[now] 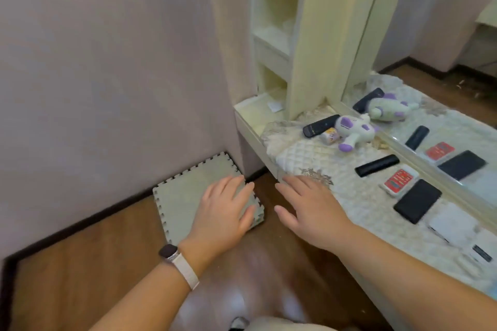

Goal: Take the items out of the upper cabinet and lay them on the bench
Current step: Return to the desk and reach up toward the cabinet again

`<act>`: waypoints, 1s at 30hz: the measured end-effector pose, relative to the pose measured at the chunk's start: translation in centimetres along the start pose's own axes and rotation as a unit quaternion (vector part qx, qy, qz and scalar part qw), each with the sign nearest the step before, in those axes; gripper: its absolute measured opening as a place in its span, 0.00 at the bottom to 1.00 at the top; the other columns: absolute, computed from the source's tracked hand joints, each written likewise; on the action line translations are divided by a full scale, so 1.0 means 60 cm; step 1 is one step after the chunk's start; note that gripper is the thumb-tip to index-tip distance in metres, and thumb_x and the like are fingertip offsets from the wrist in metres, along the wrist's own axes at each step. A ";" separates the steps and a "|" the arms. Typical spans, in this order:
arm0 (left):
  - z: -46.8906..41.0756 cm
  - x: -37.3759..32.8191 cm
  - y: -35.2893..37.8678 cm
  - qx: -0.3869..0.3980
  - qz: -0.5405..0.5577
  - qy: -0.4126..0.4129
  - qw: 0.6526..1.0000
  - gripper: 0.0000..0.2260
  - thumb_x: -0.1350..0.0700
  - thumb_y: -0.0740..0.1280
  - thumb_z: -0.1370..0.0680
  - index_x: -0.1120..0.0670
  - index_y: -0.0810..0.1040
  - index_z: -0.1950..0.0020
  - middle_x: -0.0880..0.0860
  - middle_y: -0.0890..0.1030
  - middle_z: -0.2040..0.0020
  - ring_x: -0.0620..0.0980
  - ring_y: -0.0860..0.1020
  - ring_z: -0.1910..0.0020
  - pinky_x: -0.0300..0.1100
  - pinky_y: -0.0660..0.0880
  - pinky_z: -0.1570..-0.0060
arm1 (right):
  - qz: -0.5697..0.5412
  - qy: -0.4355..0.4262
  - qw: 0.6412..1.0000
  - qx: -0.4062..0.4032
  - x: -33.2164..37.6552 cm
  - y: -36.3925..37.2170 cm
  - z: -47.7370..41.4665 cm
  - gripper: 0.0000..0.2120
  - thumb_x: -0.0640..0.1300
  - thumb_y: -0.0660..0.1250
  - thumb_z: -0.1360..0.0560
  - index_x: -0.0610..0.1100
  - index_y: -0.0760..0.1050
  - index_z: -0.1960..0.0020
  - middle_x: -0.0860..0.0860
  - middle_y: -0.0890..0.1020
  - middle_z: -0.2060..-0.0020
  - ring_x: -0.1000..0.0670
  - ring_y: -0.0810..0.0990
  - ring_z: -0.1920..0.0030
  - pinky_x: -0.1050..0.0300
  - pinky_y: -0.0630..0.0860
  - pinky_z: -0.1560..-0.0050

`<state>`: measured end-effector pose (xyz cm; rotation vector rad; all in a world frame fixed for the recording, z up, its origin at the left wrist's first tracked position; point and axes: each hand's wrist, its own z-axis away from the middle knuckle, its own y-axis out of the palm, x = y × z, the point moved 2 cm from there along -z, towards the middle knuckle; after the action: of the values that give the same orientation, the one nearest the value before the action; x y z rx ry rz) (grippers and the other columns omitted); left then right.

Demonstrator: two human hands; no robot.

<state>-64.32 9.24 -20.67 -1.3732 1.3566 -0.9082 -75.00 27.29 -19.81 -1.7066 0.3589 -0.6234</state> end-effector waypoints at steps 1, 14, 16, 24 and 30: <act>0.019 0.035 -0.011 -0.004 -0.004 -0.017 1.000 0.20 0.47 0.63 0.24 0.53 0.78 0.35 0.55 0.78 0.37 0.58 0.75 0.37 0.52 0.71 0.40 | 0.003 -0.020 1.000 -0.001 0.035 0.005 -0.021 0.23 0.59 0.58 0.24 0.46 0.76 0.37 0.48 0.79 0.38 0.44 0.76 0.39 0.47 0.74 0.42; 0.272 0.325 -0.149 -0.040 -0.063 -0.226 0.971 0.20 0.46 0.63 0.26 0.51 0.78 0.37 0.53 0.79 0.38 0.54 0.74 0.37 0.51 0.71 0.39 | 0.009 -0.276 0.961 0.004 0.420 0.071 -0.202 0.22 0.57 0.59 0.24 0.46 0.75 0.37 0.48 0.78 0.40 0.45 0.76 0.39 0.48 0.73 0.45; 0.301 0.341 -0.169 -0.045 -0.066 -0.257 0.963 0.19 0.46 0.62 0.25 0.52 0.78 0.36 0.53 0.79 0.37 0.54 0.74 0.36 0.51 0.70 0.38 | 0.006 -0.307 0.952 0.004 0.460 0.080 -0.219 0.21 0.57 0.58 0.24 0.46 0.75 0.37 0.48 0.78 0.40 0.45 0.75 0.38 0.49 0.71 0.44; 0.396 0.421 -0.229 -0.078 -0.076 -0.363 0.926 0.19 0.47 0.62 0.22 0.52 0.77 0.34 0.53 0.76 0.34 0.53 0.73 0.33 0.52 0.68 0.34 | -0.039 -0.410 0.911 0.021 0.610 0.122 -0.310 0.25 0.60 0.56 0.23 0.46 0.75 0.35 0.47 0.78 0.38 0.43 0.75 0.38 0.48 0.71 0.40; 0.413 0.512 -0.277 -0.060 -0.120 -0.439 0.889 0.19 0.45 0.60 0.21 0.50 0.76 0.33 0.51 0.76 0.33 0.51 0.71 0.31 0.48 0.63 0.32 | -0.080 -0.468 0.880 0.027 0.725 0.138 -0.410 0.25 0.60 0.56 0.24 0.46 0.76 0.36 0.47 0.79 0.38 0.43 0.76 0.38 0.47 0.73 0.41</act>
<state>-33.00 -19.34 -14.67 -1.7656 0.5513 -0.2526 -53.40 -18.33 -15.41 -1.7847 -0.4899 0.1303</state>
